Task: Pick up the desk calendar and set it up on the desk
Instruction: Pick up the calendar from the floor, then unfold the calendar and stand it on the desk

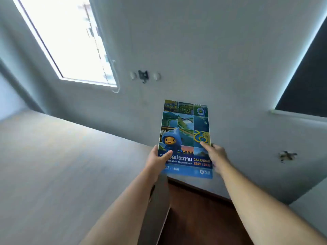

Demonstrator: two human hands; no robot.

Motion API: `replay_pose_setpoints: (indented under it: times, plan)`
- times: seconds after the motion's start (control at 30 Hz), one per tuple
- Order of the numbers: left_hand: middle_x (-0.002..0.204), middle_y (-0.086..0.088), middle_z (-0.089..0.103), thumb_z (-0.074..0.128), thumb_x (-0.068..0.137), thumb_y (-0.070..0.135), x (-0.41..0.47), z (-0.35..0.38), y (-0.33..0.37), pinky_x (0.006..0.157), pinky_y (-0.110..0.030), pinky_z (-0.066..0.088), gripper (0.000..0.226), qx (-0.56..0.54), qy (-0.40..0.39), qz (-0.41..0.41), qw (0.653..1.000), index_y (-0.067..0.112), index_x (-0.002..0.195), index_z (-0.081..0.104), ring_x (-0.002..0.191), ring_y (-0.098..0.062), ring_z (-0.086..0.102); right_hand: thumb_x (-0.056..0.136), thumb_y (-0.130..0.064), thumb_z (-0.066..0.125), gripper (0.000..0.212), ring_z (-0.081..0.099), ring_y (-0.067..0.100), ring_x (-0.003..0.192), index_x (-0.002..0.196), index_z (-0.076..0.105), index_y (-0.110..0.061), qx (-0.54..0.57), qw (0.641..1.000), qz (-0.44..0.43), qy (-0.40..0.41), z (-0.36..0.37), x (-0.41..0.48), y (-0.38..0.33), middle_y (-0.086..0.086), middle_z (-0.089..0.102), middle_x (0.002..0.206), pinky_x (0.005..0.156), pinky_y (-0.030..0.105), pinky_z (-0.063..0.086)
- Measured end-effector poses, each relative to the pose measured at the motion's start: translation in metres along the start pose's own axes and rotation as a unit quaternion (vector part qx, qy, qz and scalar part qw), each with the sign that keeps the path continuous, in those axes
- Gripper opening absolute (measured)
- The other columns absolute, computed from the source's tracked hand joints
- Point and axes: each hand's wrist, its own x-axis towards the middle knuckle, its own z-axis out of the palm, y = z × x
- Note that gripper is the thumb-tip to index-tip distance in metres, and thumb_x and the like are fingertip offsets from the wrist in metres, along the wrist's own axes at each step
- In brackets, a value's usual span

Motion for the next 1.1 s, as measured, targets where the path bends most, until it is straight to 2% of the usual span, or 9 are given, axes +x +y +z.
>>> replay_pose_setpoints:
  times: [0.07, 0.13, 0.3, 0.43, 0.5, 0.6, 0.73, 0.93, 1.1]
  plan:
    - [0.093, -0.01, 0.066, 0.064, 0.086, 0.008, -0.025, -0.046, 0.021, 0.061, -0.026, 0.058, 0.022, 0.001, 0.036, 0.027, 0.999, 0.014, 0.104, 0.053, 0.071, -0.017, 0.066, 0.082, -0.023, 0.066, 0.017, 0.065, 0.021, 0.064, 0.091, 0.065, -0.009, 0.022, 0.995, -0.032, -0.092, 0.036, -0.017, -0.046, 0.008, 0.069, 0.081, 0.056, 0.03, 0.051]
    - [0.098, -0.012, 0.067, 0.068, 0.082, 0.005, -0.056, -0.099, 0.035, 0.064, -0.026, 0.057, 0.027, 0.015, 0.079, 0.044, 0.996, 0.017, 0.102, 0.053, 0.078, -0.02, 0.066, 0.083, -0.02, 0.066, 0.014, 0.065, 0.017, 0.064, 0.093, 0.063, -0.012, 0.02, 0.981, -0.06, -0.183, 0.081, -0.039, -0.08, 0.006, 0.068, 0.081, 0.055, 0.026, 0.048]
    - [0.115, -0.015, 0.066, 0.064, 0.084, 0.005, -0.146, -0.231, 0.02, 0.091, -0.052, 0.053, 0.039, 0.094, 0.231, 0.042, 0.967, 0.011, 0.12, 0.052, 0.104, -0.032, 0.064, 0.082, -0.012, 0.067, 0.033, 0.064, 0.027, 0.087, 0.112, 0.057, -0.008, -0.079, 0.91, -0.12, -0.39, 0.212, -0.128, -0.106, 0.01, 0.066, 0.1, 0.07, 0.036, 0.055]
    - [0.116, -0.014, 0.067, 0.064, 0.085, 0.01, -0.225, -0.323, -0.026, 0.086, -0.043, 0.055, 0.033, 0.113, 0.378, 0.014, 0.919, 0.012, 0.117, 0.058, 0.098, -0.026, 0.062, 0.082, -0.004, 0.065, 0.033, 0.064, 0.031, 0.09, 0.114, 0.058, -0.008, -0.149, 0.845, -0.158, -0.489, 0.319, -0.211, -0.072, 0.013, 0.065, 0.102, 0.073, 0.041, 0.054]
    - [0.118, -0.011, 0.067, 0.062, 0.086, 0.014, -0.262, -0.363, -0.045, 0.077, -0.033, 0.055, 0.03, 0.1, 0.44, 0.003, 0.892, 0.017, 0.117, 0.059, 0.094, -0.021, 0.061, 0.081, 0.0, 0.065, 0.033, 0.062, 0.031, 0.091, 0.114, 0.06, -0.002, -0.179, 0.82, -0.172, -0.516, 0.367, -0.246, -0.047, 0.014, 0.065, 0.102, 0.073, 0.038, 0.053]
    - [0.124, -0.007, 0.065, 0.056, 0.089, 0.018, -0.31, -0.419, -0.069, 0.09, -0.04, 0.053, 0.031, 0.104, 0.509, -0.026, 0.854, 0.02, 0.12, 0.059, 0.107, -0.025, 0.061, 0.08, 0.004, 0.065, 0.03, 0.06, 0.029, 0.09, 0.11, 0.063, 0.005, -0.225, 0.78, -0.203, -0.548, 0.432, -0.296, -0.004, 0.014, 0.063, 0.099, 0.073, 0.037, 0.053]
    - [0.121, -0.004, 0.066, 0.051, 0.09, 0.015, -0.359, -0.464, -0.09, 0.08, -0.03, 0.046, 0.03, 0.11, 0.573, -0.039, 0.811, 0.024, 0.118, 0.059, 0.099, -0.019, 0.059, 0.077, -0.006, 0.069, 0.026, 0.06, 0.023, 0.08, 0.103, 0.071, -0.007, -0.265, 0.75, -0.24, -0.556, 0.487, -0.344, 0.036, 0.008, 0.067, 0.087, 0.073, 0.034, 0.051]
    - [0.122, -0.006, 0.067, 0.05, 0.092, 0.012, -0.374, -0.49, -0.111, 0.079, -0.028, 0.043, 0.026, 0.088, 0.6, -0.055, 0.794, 0.018, 0.116, 0.059, 0.097, -0.016, 0.057, 0.076, -0.004, 0.068, 0.024, 0.06, 0.02, 0.078, 0.099, 0.073, -0.011, -0.285, 0.719, -0.255, -0.58, 0.523, -0.359, 0.057, 0.006, 0.069, 0.085, 0.073, 0.029, 0.046]
    - [0.122, -0.006, 0.064, 0.053, 0.091, 0.019, -0.357, -0.485, -0.11, 0.079, -0.03, 0.048, 0.025, 0.049, 0.598, -0.063, 0.797, 0.019, 0.116, 0.049, 0.106, -0.022, 0.061, 0.076, -0.007, 0.067, 0.023, 0.059, 0.013, 0.066, 0.097, 0.074, -0.014, -0.307, 0.711, -0.282, -0.566, 0.531, -0.347, 0.064, 0.002, 0.069, 0.08, 0.054, 0.021, 0.042]
